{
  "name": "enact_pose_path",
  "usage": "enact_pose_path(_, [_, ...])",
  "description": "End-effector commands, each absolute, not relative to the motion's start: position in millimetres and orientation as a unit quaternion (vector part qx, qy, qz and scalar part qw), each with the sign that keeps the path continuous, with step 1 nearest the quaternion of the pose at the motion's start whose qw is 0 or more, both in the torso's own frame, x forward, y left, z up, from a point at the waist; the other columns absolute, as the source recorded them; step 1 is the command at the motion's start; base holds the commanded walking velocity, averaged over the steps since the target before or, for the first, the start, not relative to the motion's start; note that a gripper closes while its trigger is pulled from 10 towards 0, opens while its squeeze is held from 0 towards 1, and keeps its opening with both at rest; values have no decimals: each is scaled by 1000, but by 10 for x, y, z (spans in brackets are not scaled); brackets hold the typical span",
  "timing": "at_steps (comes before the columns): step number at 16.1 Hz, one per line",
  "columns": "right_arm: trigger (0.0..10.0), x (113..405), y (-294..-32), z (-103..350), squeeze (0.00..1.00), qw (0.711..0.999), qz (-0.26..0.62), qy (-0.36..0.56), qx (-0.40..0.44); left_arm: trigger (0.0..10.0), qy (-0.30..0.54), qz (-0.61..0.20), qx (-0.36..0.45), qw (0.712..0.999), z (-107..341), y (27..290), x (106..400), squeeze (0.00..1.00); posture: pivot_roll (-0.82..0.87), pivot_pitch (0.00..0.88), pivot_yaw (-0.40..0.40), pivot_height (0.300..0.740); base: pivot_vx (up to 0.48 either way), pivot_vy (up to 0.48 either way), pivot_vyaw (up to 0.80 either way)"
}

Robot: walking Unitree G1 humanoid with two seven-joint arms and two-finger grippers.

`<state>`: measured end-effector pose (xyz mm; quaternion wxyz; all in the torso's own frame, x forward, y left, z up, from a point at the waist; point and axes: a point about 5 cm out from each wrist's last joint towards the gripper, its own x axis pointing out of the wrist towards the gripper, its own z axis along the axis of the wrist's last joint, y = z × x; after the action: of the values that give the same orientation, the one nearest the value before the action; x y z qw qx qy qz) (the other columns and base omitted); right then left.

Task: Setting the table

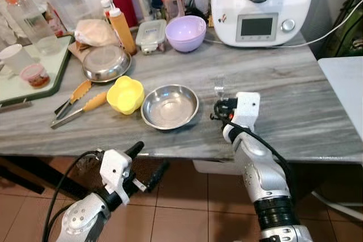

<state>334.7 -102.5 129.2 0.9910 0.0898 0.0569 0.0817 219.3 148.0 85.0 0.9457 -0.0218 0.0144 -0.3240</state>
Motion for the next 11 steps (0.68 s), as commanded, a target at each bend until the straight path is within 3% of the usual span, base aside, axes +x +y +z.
enact_pose_path(1, [10000,3367,-931,1306,0,987,93,69,110,10000,12,-329,-19,944,822,1486,2188,0,-136,115,145,740,0,0,0])
enact_pose_path(11, [10000,3401,-873,1142,0,985,107,105,81,10000,19,-316,-27,948,484,1564,2223,0,-142,98,148,740,0,0,0])
